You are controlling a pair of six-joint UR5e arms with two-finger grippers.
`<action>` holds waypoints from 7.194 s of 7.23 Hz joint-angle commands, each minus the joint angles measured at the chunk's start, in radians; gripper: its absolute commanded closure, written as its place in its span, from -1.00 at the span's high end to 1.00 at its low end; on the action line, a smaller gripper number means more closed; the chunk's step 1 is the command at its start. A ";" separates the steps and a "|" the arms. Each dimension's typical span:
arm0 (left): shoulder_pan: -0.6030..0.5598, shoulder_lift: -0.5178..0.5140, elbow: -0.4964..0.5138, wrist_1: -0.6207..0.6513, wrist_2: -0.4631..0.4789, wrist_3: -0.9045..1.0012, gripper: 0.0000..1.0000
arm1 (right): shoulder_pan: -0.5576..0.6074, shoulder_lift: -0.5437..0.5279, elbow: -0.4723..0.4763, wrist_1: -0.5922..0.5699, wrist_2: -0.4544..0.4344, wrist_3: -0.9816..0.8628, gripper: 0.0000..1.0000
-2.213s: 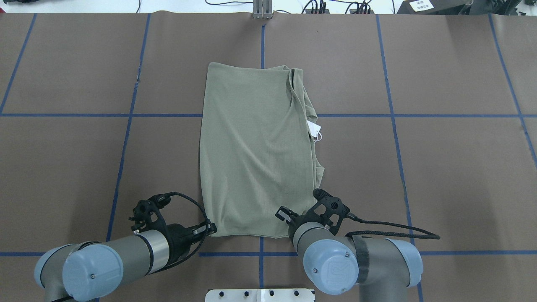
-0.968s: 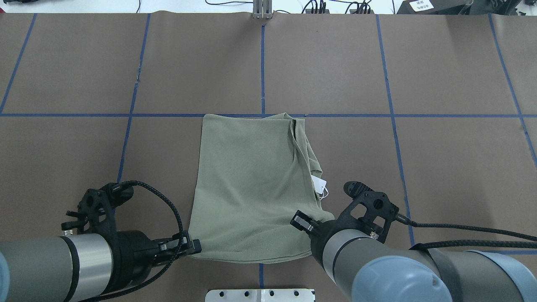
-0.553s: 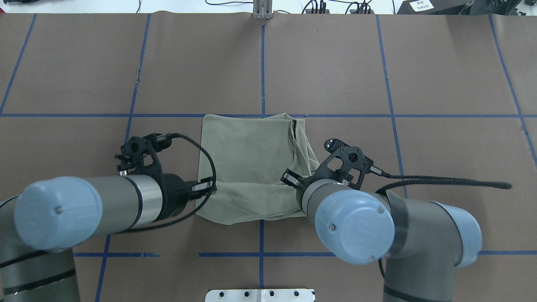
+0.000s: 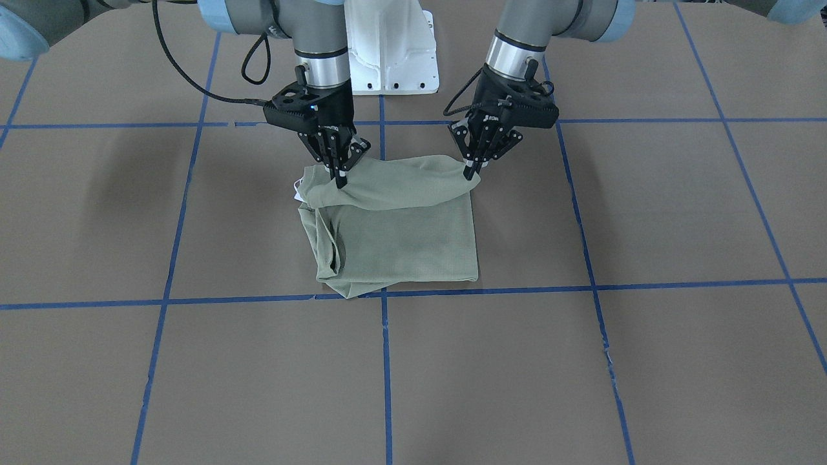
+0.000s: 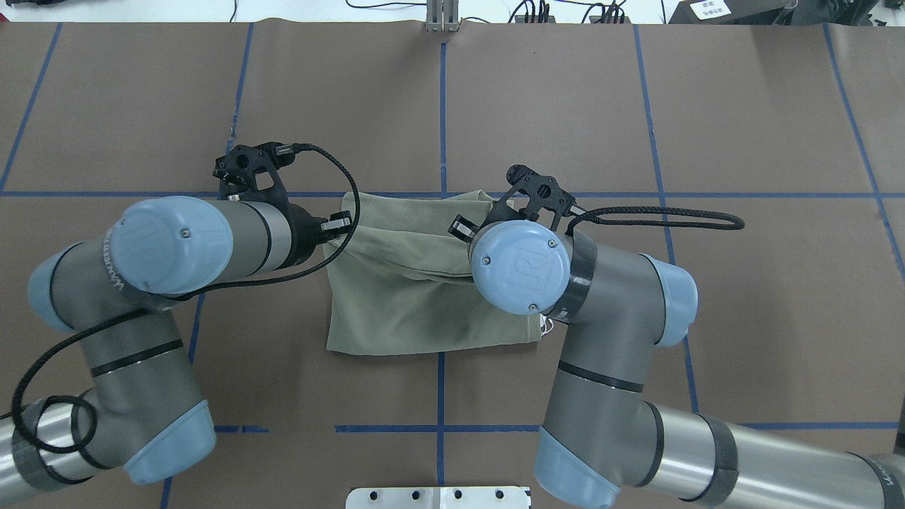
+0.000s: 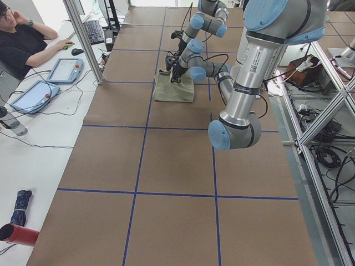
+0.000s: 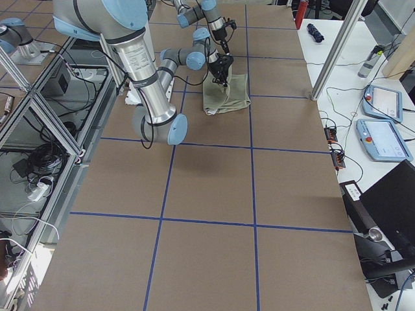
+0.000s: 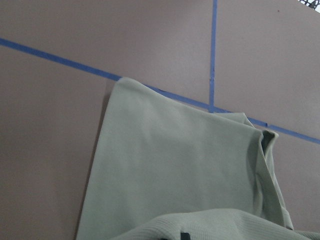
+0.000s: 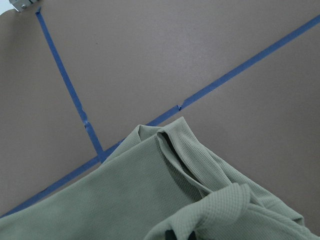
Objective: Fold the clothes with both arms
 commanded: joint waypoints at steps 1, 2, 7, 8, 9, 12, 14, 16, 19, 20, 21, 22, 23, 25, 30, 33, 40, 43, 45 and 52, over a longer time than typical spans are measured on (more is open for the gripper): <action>-0.018 -0.048 0.172 -0.127 0.002 0.027 -1.00 | 0.033 0.046 -0.143 0.078 0.008 -0.014 -1.00; -0.019 -0.051 0.218 -0.172 0.003 0.037 -1.00 | 0.047 0.074 -0.197 0.083 0.011 -0.017 -1.00; -0.025 -0.085 0.275 -0.174 0.005 0.057 -1.00 | 0.070 0.088 -0.265 0.083 0.017 -0.040 -1.00; -0.027 -0.085 0.275 -0.180 0.003 0.064 -0.80 | 0.070 0.088 -0.266 0.083 0.015 -0.052 -0.28; -0.031 -0.086 0.269 -0.184 0.000 0.116 0.98 | 0.071 0.105 -0.270 0.085 0.011 -0.099 0.99; -0.167 -0.065 0.225 -0.183 -0.237 0.364 1.00 | 0.074 0.136 -0.236 0.079 0.077 -0.157 1.00; -0.171 -0.051 0.220 -0.185 -0.236 0.371 1.00 | -0.013 0.119 -0.236 0.079 0.046 -0.180 1.00; -0.171 -0.051 0.220 -0.186 -0.236 0.367 1.00 | -0.047 0.093 -0.242 0.076 0.029 -0.221 1.00; -0.171 -0.051 0.220 -0.186 -0.237 0.366 1.00 | -0.003 0.111 -0.314 0.079 0.026 -0.302 1.00; -0.171 -0.049 0.218 -0.185 -0.237 0.365 1.00 | 0.036 0.140 -0.379 0.080 0.026 -0.309 1.00; -0.173 -0.048 0.218 -0.186 -0.237 0.365 1.00 | 0.088 0.187 -0.468 0.080 0.026 -0.336 1.00; -0.171 -0.046 0.217 -0.186 -0.237 0.365 1.00 | 0.149 0.215 -0.554 0.082 0.028 -0.356 1.00; -0.171 -0.045 0.205 -0.185 -0.239 0.363 1.00 | 0.219 0.218 -0.582 0.082 0.028 -0.435 1.00; -0.171 -0.043 0.200 -0.185 -0.239 0.357 1.00 | 0.293 0.218 -0.607 0.083 0.047 -0.526 1.00; -0.170 -0.035 0.198 -0.185 -0.239 0.360 1.00 | 0.162 0.231 -0.533 0.194 0.117 -0.362 0.92; -0.170 -0.031 0.198 -0.186 -0.239 0.360 1.00 | 0.117 0.218 -0.532 0.194 0.085 -0.362 0.52; -0.170 -0.029 0.198 -0.186 -0.239 0.357 1.00 | 0.140 0.209 -0.509 0.192 0.081 -0.391 -1.00; -0.170 -0.028 0.198 -0.186 -0.237 0.357 1.00 | 0.203 0.174 -0.512 0.192 0.080 -0.488 -1.00; -0.170 -0.023 0.198 -0.186 -0.237 0.359 1.00 | 0.197 0.175 -0.516 0.198 0.054 -0.502 0.98; -0.333 0.150 -0.098 0.090 -0.371 0.741 1.00 | 0.552 -0.079 -0.160 0.009 0.610 -1.146 1.00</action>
